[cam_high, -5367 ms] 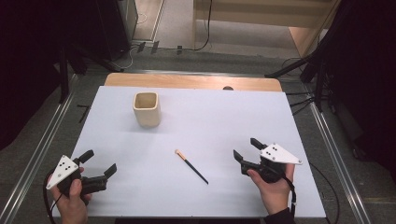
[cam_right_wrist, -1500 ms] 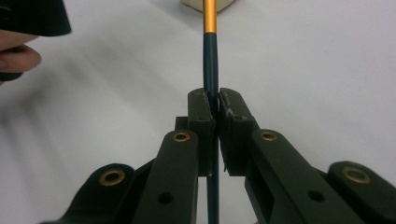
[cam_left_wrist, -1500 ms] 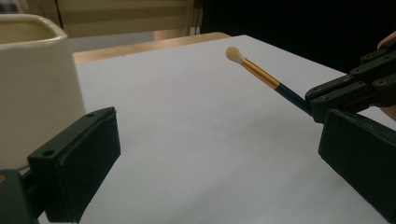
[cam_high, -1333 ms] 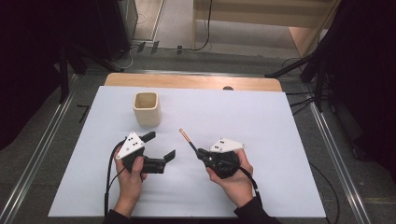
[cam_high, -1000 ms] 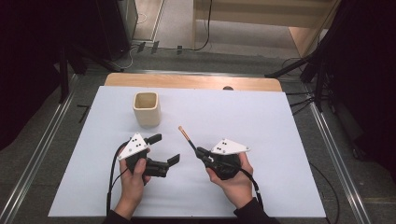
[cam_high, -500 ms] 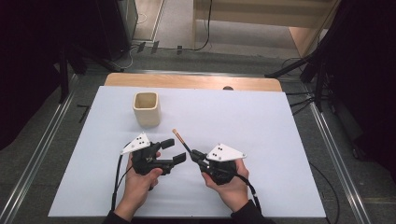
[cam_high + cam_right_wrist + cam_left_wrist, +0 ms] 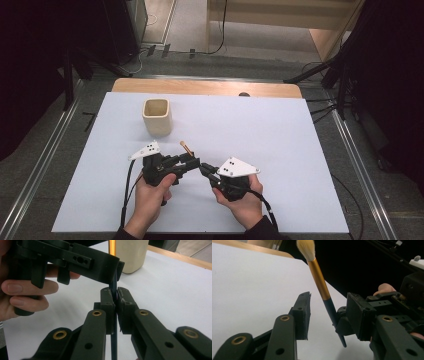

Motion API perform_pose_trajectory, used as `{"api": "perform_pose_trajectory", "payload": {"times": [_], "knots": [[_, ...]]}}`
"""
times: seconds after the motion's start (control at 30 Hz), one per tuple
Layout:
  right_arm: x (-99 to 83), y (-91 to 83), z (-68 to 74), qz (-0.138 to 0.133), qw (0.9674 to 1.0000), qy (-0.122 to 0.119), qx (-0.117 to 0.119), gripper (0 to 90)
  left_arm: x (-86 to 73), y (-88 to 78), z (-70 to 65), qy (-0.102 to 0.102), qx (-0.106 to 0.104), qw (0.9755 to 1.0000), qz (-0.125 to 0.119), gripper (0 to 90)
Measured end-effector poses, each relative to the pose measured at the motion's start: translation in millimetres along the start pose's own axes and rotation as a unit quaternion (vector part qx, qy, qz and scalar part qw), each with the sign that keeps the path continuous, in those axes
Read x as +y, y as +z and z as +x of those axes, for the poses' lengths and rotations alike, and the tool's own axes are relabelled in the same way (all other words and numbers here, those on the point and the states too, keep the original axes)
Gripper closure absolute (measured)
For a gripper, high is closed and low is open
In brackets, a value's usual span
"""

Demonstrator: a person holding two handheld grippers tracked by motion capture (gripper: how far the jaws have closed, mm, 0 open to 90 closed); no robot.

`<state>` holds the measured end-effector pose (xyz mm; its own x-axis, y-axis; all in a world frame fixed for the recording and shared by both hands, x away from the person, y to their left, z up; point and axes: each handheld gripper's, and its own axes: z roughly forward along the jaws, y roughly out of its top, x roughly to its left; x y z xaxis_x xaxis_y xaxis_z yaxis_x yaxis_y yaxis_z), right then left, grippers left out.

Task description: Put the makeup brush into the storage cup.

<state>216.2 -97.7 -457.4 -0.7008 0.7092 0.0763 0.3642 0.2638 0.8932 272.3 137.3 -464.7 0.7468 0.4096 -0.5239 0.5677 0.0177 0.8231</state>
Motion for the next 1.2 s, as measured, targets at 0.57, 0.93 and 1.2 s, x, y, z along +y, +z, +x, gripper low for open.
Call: {"api": "perform_pose_trajectory", "payload": {"times": [0.57,0.93,1.2], "knots": [[-2.0,2.7,5.6,-0.001,0.9999,-0.010,-0.005,85.8,0.3,-0.7,2.0,-0.029,-0.029,0.9991,-0.007,74.3],[-4.6,2.8,-0.6,-0.026,0.9990,-0.023,-0.029,39.1,3.6,-7.5,-1.4,0.009,-0.002,0.9999,-0.013,83.8],[-18.2,-14.1,-35.1,-0.050,0.9957,0.019,-0.075,22.8,10.1,-19.6,2.1,0.027,0.025,0.9991,-0.023,83.9]]}}
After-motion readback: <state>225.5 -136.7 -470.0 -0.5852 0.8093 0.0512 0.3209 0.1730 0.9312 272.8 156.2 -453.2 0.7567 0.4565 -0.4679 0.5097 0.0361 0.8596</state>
